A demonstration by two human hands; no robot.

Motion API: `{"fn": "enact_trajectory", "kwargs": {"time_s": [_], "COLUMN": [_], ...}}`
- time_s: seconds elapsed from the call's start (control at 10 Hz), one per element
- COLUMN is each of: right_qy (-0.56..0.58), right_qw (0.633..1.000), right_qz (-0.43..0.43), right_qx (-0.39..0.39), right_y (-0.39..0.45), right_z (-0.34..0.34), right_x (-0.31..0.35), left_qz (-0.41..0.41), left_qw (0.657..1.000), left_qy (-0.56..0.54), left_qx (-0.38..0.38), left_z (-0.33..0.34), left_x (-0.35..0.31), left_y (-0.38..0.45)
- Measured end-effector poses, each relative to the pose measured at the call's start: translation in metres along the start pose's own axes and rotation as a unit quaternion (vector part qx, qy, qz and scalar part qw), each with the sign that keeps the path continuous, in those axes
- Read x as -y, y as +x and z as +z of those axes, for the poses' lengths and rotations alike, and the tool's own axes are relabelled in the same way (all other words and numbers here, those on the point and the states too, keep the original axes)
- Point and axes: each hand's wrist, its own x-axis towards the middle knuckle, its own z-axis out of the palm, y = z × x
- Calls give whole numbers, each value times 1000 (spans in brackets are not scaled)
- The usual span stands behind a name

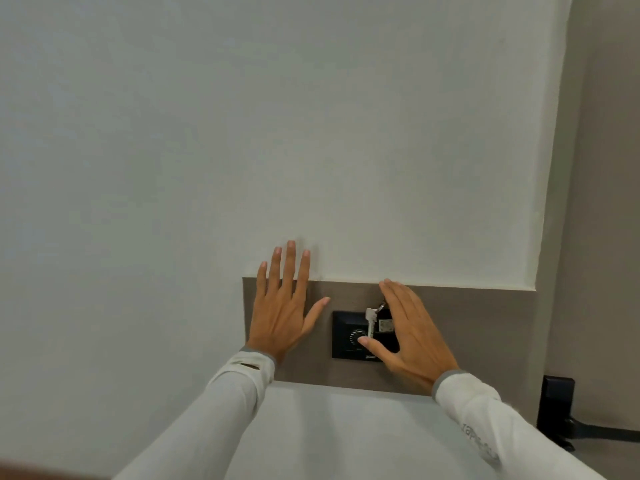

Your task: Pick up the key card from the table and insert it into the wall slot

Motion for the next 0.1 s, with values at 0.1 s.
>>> {"fn": "enact_trajectory", "kwargs": {"time_s": [0.1], "right_qy": [151], "right_qw": [988], "right_qz": [40], "right_qx": [-14], "right_y": [-16], "right_z": [-21], "right_x": [29], "left_qz": [-3], "left_qw": [999], "left_qy": [27], "left_qx": [-17], "left_z": [-53], "left_x": [26], "left_y": [4]}}
